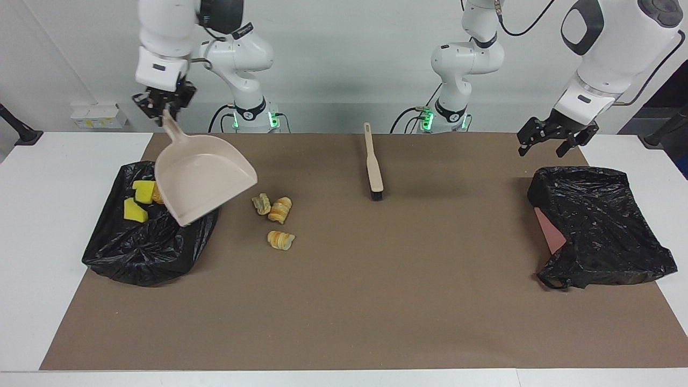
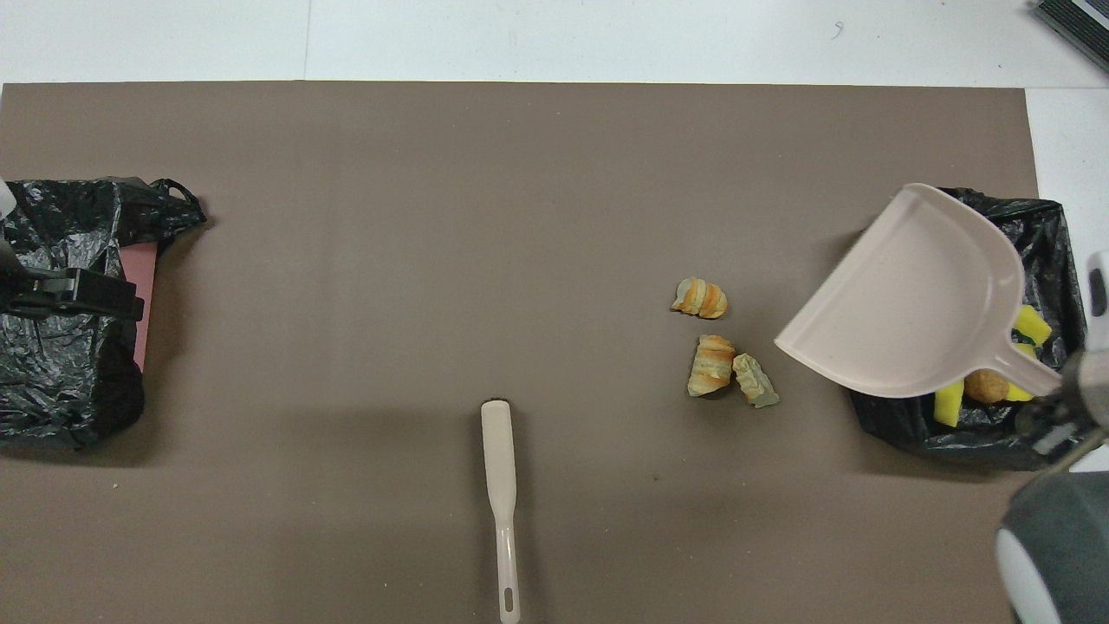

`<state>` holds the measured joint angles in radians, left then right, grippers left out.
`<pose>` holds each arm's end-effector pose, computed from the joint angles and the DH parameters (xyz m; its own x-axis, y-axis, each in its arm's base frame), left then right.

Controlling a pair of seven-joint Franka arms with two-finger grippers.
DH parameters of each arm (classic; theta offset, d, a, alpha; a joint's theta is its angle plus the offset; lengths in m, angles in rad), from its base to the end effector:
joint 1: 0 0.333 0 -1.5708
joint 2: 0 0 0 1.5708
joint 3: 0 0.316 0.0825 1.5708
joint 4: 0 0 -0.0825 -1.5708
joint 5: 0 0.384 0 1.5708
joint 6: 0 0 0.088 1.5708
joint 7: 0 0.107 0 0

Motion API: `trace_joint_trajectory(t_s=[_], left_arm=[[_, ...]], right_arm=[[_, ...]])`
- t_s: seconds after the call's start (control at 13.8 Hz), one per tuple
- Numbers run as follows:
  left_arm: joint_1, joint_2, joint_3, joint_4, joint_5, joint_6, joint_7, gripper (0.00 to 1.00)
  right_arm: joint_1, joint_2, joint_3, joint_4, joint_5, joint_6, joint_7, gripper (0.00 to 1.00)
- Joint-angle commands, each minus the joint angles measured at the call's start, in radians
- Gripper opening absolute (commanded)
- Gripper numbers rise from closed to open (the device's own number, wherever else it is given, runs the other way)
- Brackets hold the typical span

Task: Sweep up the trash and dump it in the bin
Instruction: 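Tip the dustpan over the black bag with the right gripper, then return the dustpan to the table center with the right gripper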

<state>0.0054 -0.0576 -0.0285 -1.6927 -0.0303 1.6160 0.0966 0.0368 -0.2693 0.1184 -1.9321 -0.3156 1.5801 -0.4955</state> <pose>0.5384 -0.0160 0.6022 0.9929 -0.1179 -0.0163 -0.1174 -0.9926 0.0303 0.4636 0.0456 0.5978 0.7856 0.5720 -0.2358 0.6181 -0.7427 0.2576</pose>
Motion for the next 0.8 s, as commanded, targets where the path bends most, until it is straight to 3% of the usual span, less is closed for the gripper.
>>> trace_joint_trajectory(t_s=[0.0, 0.22, 0.29, 0.51, 0.72], left_arm=[[-0.004, -0.018, 0.007, 0.007, 0.021, -0.027, 0.081, 1.0], [-0.021, -0.03, 0.005, 0.001, 0.021, -0.041, 0.071, 1.0], [-0.021, -0.03, 0.004, 0.001, 0.021, -0.041, 0.063, 1.0], [-0.021, -0.033, 0.004, -0.005, 0.021, -0.042, 0.026, 1.0], [-0.016, -0.037, 0.005, -0.005, 0.021, -0.074, 0.029, 1.0]], right_arm=[[-0.003, 0.073, 0.102, 0.016, 0.094, 0.038, 0.356, 0.0], [0.003, 0.218, 0.214, 0.083, 0.148, 0.127, 0.622, 0.0], [0.064, 0.301, 0.231, 0.138, 0.136, 0.127, 0.735, 0.0], [0.181, 0.523, 0.233, 0.322, 0.136, 0.184, 1.009, 0.0], [0.322, 0.764, 0.219, 0.578, 0.121, 0.222, 1.181, 0.0]])
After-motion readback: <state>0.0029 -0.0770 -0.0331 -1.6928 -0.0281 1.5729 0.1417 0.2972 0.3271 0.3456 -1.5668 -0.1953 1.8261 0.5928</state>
